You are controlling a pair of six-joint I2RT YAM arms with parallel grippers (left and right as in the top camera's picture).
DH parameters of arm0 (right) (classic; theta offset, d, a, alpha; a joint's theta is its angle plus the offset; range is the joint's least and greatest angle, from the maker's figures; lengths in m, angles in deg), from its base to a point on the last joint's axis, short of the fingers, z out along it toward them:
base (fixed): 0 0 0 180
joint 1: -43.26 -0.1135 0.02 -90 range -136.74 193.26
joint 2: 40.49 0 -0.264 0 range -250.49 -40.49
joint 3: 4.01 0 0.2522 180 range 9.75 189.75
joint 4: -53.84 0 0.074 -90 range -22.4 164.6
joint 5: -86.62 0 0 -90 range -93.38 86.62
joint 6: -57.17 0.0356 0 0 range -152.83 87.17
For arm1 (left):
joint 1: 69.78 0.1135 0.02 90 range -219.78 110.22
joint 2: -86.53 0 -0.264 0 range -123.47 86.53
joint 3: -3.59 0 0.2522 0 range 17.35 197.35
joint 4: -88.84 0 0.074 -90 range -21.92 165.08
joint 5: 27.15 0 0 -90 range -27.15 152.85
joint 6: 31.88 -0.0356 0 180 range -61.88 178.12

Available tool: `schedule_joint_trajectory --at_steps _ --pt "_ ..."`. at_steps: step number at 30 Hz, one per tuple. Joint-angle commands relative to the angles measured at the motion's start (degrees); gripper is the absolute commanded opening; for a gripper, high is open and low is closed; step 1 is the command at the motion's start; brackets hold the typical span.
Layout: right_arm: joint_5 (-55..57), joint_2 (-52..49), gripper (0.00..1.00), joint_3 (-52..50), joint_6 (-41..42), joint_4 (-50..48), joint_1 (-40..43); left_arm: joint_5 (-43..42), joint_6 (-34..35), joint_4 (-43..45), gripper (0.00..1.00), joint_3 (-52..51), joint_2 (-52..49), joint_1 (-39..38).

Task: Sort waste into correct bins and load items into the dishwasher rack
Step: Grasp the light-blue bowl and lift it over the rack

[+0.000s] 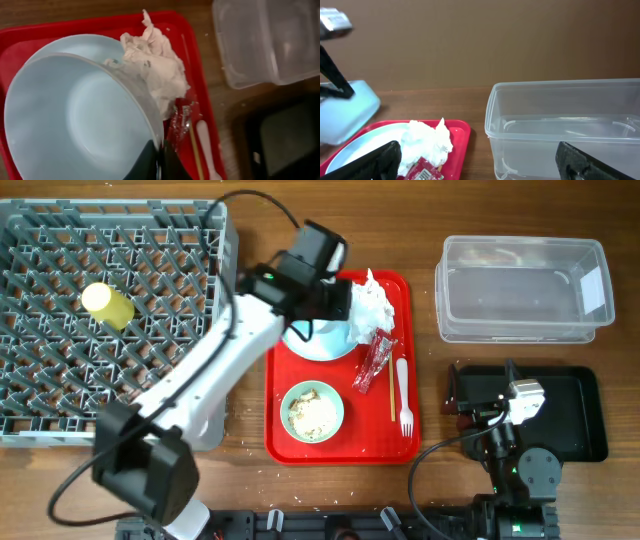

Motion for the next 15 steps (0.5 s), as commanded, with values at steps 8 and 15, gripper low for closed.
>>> schedule_joint_trajectory --at_steps 8,15 --pt "0.28 0.46 1.0 -0.07 -0.57 -0.22 -0.13 -35.26 6.23 -0.2 0.04 0.74 7.28 33.66" --pt "0.28 0.46 1.0 -0.07 -0.57 -0.2 -0.13 -47.45 3.26 -6.29 0.04 -1.11 5.62 57.55"
